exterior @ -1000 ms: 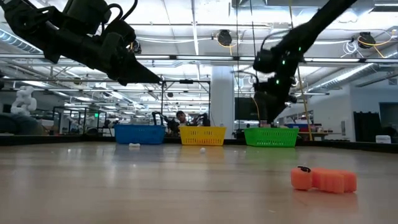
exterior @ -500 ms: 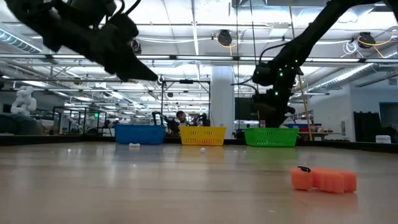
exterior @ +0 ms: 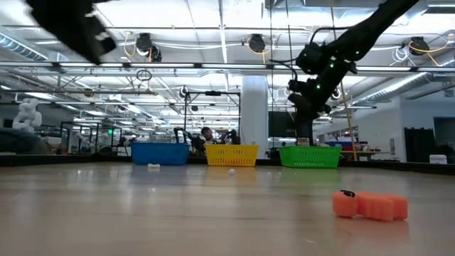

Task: Sort Halloween decoration
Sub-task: Put the orange skeleton toy into the yellow bin

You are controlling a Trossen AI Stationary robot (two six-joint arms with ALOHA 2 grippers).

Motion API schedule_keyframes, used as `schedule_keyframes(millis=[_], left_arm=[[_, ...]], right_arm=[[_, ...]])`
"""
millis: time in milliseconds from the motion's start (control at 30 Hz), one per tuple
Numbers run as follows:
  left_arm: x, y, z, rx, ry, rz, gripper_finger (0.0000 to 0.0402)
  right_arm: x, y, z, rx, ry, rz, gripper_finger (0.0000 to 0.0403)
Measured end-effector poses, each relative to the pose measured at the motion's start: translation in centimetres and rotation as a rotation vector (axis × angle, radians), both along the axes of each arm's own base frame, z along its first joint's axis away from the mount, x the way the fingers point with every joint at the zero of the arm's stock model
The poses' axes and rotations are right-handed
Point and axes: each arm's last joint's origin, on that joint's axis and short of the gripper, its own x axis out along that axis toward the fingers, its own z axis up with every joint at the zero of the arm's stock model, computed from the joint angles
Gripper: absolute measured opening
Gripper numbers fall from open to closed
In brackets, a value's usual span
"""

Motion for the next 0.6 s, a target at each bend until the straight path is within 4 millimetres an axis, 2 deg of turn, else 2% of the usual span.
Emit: schedule_keyframes(millis=[133, 400, 500, 600], left_arm=[[-1.2, -3.5, -1.3, -0.07, 0.13, 0.019, 0.0008], [-2.6, -9.4, -5.6, -0.134, 0.357, 0.019, 0.0009], [-2.5, -11.0, -6.2, -0.179, 0.391, -0.002, 0.0023], [-2.2, -12.5, -6.4, -0.226, 0.378, -0.035, 0.0054]], right_arm=[[0.2, 1.9, 0.5, -0.053, -0.1, 0.019, 0.0013], [0.7, 5.9, 1.1, -0.124, -0.277, 0.101, 0.0003], [0.9, 7.1, 1.0, -0.137, -0.302, 0.137, 0.0001], [1.1, 7.9, 1.0, -0.141, -0.302, 0.157, 0.0001]])
